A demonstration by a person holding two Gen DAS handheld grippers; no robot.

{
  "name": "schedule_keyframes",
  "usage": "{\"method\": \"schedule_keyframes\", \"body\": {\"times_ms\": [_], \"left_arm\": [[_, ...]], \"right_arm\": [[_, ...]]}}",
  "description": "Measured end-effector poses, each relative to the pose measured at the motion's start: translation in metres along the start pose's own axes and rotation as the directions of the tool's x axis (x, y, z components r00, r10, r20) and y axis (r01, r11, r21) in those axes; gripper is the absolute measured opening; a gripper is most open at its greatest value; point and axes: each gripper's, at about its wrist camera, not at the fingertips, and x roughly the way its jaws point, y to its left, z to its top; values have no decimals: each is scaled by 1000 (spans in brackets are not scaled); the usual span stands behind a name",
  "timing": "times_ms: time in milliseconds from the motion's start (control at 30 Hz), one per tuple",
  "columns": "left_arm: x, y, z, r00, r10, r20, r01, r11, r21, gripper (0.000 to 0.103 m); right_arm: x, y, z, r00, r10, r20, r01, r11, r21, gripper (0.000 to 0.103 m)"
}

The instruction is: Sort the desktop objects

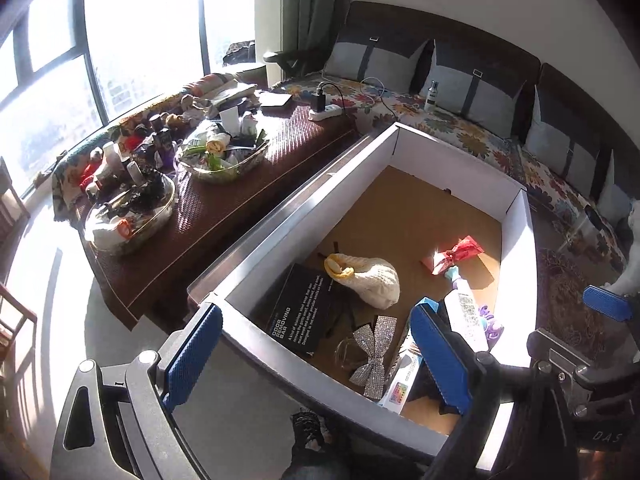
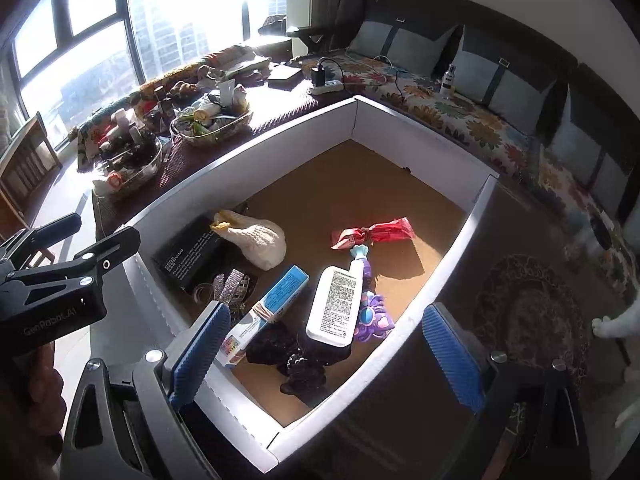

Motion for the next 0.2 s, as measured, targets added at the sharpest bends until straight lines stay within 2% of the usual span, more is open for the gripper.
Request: {"method": "schedule_keyframes", "body": {"times_ms": [200], "left_arm": [[-3,0,-9,1000,-3,15,3,1000,-15,96]], "right_arm": [[2,2,-1,1000,9,-5,-9,1000,-3,97]]}}
